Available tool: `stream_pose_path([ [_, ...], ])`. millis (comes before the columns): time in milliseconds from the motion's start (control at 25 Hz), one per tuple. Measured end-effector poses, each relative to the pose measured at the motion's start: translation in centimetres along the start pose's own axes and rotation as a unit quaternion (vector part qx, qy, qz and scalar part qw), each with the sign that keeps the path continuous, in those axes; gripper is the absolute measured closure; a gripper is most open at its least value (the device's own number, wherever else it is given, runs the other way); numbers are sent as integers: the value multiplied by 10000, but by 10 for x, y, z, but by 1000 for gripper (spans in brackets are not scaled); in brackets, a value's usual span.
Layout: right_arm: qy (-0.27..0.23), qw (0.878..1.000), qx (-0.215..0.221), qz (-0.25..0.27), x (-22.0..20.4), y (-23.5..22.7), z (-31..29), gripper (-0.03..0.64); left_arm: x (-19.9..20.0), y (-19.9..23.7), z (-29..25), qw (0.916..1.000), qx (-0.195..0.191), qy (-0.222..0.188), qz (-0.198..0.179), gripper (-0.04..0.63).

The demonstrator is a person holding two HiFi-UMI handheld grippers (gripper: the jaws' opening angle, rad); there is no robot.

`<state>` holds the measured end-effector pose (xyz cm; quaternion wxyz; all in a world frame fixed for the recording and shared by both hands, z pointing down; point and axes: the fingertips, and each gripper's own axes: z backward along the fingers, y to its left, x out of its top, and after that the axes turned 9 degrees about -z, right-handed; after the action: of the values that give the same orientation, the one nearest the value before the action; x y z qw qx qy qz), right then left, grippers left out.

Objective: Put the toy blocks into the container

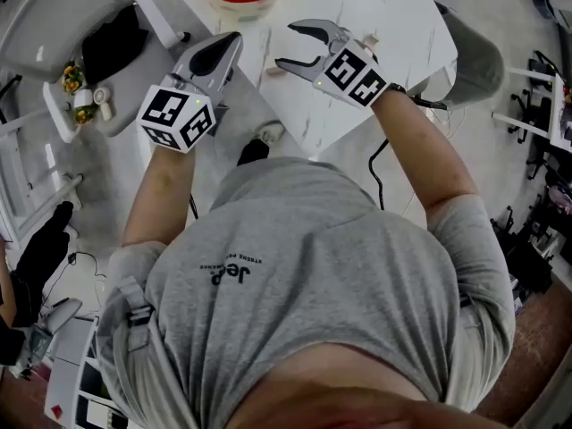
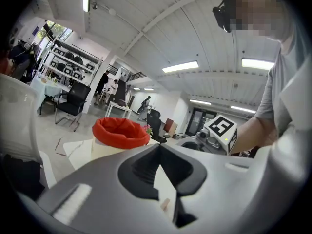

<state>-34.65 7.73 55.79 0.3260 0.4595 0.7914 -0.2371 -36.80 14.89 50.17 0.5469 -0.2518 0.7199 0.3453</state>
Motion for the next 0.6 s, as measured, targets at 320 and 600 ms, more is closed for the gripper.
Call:
stream_pose_path([
  [320, 913, 9950, 265, 307, -73, 21, -44, 347, -37, -4, 6, 9996, 11, 253, 159, 547],
  [600, 1358, 9861, 419, 866, -115, 25, -79, 348, -54, -7, 4, 9992, 30, 346, 213, 548],
])
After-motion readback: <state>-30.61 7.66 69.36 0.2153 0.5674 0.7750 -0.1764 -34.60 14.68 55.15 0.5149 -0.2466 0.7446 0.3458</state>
